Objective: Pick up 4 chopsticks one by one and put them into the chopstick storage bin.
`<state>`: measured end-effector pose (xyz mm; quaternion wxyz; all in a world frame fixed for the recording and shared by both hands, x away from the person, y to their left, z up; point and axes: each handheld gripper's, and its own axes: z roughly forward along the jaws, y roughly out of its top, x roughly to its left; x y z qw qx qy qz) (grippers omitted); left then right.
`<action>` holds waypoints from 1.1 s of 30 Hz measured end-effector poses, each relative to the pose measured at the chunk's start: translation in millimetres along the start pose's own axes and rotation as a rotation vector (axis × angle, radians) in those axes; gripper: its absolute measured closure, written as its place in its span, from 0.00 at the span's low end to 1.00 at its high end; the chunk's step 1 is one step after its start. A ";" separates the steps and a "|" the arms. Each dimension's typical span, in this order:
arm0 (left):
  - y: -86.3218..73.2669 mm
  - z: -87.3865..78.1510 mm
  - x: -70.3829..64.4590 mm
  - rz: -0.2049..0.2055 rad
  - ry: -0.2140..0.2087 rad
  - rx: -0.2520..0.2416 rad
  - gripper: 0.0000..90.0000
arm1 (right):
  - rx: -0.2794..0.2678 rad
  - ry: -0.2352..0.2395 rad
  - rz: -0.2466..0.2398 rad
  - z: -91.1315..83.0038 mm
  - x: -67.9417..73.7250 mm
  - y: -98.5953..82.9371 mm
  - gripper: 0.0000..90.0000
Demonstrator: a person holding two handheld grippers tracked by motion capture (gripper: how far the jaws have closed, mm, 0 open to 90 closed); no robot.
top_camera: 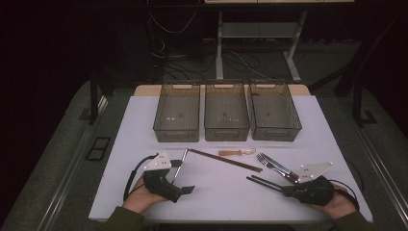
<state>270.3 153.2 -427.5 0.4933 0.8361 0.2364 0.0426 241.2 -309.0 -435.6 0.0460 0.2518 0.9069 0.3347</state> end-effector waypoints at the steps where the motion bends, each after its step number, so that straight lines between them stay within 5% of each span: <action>1: 0.0 0.2 -0.2 0.000 0.000 -0.001 0.00 | -0.006 -0.003 0.005 -1.7 -0.4 0.5 0.96; 12: -0.6 0.6 -0.8 0.014 -0.001 0.008 0.00 | -0.048 -0.008 -0.001 -9.7 -1.3 5.8 0.96; 33: -7.0 -2.5 3.4 0.031 0.004 0.024 0.00 | -0.160 -0.014 0.108 -14.5 -11.8 32.6 0.96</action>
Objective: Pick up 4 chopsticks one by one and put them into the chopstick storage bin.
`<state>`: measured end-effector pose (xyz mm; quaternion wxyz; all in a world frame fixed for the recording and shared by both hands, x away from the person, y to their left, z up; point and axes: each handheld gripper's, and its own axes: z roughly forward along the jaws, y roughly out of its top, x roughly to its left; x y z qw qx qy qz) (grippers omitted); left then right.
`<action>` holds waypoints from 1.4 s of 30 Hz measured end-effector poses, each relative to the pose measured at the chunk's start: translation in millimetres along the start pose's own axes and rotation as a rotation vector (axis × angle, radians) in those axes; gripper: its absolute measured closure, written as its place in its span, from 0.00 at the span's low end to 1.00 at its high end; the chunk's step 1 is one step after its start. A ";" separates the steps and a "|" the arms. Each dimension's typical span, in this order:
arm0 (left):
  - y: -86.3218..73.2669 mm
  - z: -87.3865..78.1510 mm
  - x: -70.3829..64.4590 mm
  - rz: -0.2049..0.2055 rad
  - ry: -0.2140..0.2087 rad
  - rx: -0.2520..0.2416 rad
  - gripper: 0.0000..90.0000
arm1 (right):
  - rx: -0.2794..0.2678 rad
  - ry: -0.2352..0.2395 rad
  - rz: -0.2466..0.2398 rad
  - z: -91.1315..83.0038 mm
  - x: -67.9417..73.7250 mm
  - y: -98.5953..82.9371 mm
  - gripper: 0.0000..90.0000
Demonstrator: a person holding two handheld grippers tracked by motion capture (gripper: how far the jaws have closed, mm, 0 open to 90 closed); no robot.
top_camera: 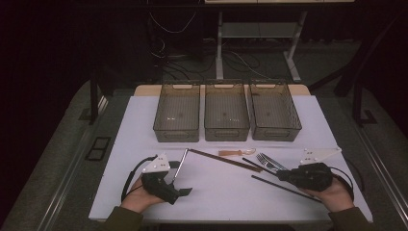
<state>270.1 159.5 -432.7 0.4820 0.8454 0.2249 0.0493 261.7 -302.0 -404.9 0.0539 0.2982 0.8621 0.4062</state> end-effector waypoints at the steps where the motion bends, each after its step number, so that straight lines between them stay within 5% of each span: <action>1: -0.1 0.1 0.0 -0.007 0.002 0.002 0.00 | -0.003 -0.002 0.003 0.6 -0.4 1.9 0.96; 42: 0.1 4.6 0.6 -0.018 0.021 0.005 0.00 | -0.097 -0.037 0.057 44.7 -4.2 68.1 0.96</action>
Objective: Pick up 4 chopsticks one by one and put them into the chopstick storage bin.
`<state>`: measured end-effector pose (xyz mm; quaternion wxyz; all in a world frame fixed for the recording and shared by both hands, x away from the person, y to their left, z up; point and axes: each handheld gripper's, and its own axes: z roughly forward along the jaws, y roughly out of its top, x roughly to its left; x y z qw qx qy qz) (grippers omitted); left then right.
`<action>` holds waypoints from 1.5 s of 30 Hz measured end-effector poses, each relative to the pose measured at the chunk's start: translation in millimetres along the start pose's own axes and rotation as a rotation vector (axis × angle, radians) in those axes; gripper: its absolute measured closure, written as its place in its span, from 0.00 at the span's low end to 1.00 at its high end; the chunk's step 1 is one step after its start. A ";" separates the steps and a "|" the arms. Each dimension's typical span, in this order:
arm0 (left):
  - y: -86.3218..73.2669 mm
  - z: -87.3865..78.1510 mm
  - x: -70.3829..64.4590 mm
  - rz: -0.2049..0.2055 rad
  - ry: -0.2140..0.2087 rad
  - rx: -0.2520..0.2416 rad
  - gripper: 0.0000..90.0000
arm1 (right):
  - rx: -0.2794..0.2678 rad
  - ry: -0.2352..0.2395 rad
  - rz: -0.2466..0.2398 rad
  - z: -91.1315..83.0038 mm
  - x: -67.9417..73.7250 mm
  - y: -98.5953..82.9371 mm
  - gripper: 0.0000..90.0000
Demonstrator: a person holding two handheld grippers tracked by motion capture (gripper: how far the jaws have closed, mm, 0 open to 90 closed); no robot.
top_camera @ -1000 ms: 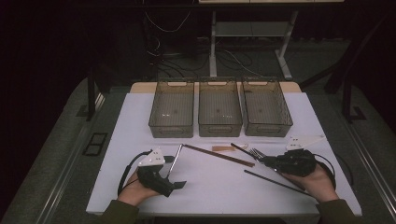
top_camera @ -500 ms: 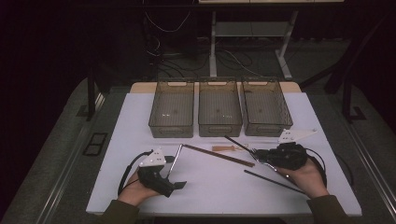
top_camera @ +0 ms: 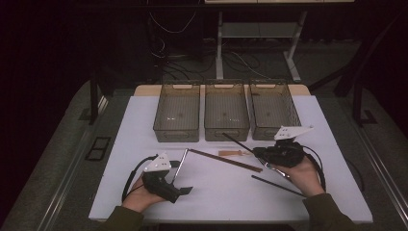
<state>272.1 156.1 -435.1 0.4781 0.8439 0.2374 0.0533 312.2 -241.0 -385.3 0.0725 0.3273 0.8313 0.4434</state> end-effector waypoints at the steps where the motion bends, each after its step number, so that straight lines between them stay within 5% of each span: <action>1: -0.1 0.4 -0.2 -0.002 -0.001 0.002 0.00 | 0.004 0.000 0.004 0.9 0.0 1.5 0.96; 31: 1.0 -0.5 -0.4 0.002 0.000 -0.006 0.00 | 0.016 -0.032 0.009 56.9 10.1 64.2 0.96; 45: 1.2 -0.5 -2.6 0.001 0.000 -0.008 0.00 | 0.009 -0.051 0.067 78.2 0.9 93.9 0.96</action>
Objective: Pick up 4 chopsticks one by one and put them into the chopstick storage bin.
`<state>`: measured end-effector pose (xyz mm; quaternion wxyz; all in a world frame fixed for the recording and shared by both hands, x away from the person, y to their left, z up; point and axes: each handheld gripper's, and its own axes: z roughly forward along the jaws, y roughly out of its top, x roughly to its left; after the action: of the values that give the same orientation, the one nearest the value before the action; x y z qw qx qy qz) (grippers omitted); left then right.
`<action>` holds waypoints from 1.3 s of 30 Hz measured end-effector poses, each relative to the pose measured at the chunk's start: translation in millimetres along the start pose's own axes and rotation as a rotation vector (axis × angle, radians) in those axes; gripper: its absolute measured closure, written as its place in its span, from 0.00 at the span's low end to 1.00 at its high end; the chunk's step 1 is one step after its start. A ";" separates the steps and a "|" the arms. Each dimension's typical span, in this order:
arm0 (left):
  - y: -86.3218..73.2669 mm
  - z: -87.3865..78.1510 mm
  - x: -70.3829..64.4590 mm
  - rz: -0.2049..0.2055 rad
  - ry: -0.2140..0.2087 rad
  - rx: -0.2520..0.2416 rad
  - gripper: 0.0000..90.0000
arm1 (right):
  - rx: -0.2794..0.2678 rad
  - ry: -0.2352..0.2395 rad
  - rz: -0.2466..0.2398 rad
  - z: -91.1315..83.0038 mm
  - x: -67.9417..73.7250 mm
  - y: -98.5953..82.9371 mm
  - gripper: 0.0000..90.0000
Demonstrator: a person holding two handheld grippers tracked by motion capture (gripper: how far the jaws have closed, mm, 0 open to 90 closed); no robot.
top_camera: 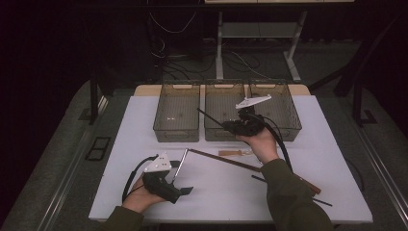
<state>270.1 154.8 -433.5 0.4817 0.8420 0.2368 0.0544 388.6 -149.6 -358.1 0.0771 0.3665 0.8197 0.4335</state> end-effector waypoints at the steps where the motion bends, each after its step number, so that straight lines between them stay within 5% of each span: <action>1: 0.1 0.0 -0.2 0.001 0.000 0.000 0.00 | -0.003 -0.004 0.009 2.0 -1.7 4.3 0.96; 12: 0.4 -0.4 -0.1 -0.001 -0.007 -0.001 0.00 | -0.005 -0.020 0.019 16.4 -5.0 29.6 0.96; 39: 1.5 0.3 -0.6 0.025 -0.004 0.013 0.00 | 0.065 -0.069 0.019 99.3 11.3 89.6 0.96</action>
<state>270.1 153.7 -432.3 0.4759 0.8482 0.2254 0.0571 472.5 -45.3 -348.0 0.0892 0.3914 0.8265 0.3946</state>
